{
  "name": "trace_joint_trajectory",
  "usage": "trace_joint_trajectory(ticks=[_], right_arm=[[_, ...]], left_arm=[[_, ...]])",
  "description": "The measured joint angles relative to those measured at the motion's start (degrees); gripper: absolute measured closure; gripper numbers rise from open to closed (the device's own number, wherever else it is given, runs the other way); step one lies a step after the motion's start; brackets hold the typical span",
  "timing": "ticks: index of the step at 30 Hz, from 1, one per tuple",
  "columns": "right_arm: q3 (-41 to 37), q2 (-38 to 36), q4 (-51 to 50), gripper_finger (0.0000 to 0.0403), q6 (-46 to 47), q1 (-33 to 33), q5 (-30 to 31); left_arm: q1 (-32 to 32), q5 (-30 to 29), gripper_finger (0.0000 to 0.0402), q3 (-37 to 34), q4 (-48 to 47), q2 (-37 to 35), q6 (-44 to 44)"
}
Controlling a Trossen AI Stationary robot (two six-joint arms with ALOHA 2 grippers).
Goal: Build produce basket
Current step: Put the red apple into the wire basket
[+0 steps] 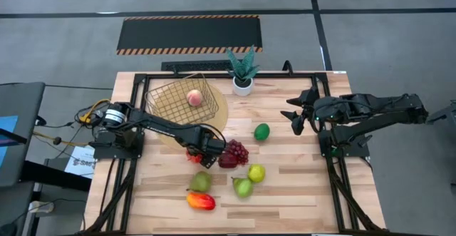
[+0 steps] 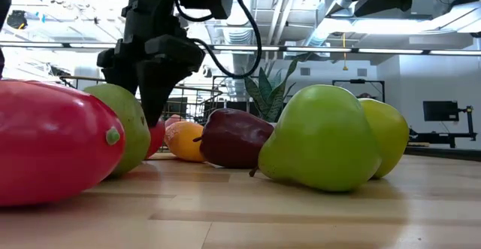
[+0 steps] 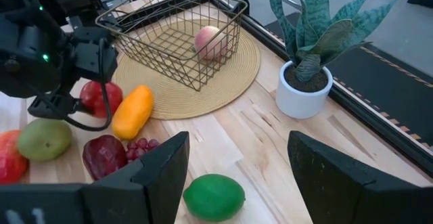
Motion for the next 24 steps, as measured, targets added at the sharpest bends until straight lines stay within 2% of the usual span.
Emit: trace_joint_trajectory(ticks=[8,12,19,24], right_arm=[[0.0,0.0,-0.6,0.0129,0.0,0.0,0.0],[0.0,0.0,-0.6,0.0129,0.1,0.0,0.0],[0.0,0.0,-0.6,0.0129,0.1,0.0,0.0],[0.0,0.0,-0.5,0.0129,0.1,0.0,0.0]], left_arm=[[0.1,2.6,0.0030,-4.7,4.3,-0.4,1.6],[0.2,2.7,0.0031,-4.7,4.4,-0.3,2.1],[1.4,5.9,0.0061,-4.6,4.4,-0.8,3.3],[1.3,6.9,0.0067,-4.8,5.0,-1.8,2.3]])
